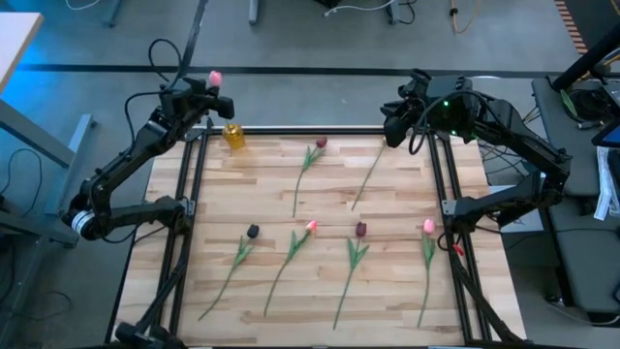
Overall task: Sort flowers into vase by color
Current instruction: Insert the top left pink tulip into the yellow glass vase
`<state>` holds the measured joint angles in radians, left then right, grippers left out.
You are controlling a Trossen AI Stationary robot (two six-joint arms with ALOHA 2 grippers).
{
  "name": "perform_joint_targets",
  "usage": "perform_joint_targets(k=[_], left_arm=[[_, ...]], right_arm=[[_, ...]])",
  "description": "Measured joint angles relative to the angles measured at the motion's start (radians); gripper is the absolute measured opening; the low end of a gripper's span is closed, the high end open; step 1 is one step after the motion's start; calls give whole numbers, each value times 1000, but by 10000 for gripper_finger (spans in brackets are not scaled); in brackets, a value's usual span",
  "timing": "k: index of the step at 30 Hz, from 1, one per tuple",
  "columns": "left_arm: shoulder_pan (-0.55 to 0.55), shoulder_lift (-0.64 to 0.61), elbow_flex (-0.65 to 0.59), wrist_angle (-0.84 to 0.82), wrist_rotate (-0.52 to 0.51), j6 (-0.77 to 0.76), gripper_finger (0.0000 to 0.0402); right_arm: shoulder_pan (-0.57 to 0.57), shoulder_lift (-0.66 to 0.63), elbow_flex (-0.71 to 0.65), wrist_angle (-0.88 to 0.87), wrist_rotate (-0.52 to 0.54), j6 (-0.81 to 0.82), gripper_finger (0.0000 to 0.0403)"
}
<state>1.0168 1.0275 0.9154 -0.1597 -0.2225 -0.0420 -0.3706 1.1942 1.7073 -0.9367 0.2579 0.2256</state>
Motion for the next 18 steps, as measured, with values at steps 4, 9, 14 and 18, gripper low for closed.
perform_joint_targets(k=[4,9,14,18], left_arm=[[0,0,0,2,-4,18,26],[3,-2,0,-15,-4,40,64],[3,-7,6,-60,-4,60,109],[3,-13,44,-142,-4,88,142]], right_arm=[[0,0,0,1,-1,-2,59],[0,0,0,20,-1,-14,59],[0,12,0,50,0,-16,59],[0,19,0,54,0,-17,59]])
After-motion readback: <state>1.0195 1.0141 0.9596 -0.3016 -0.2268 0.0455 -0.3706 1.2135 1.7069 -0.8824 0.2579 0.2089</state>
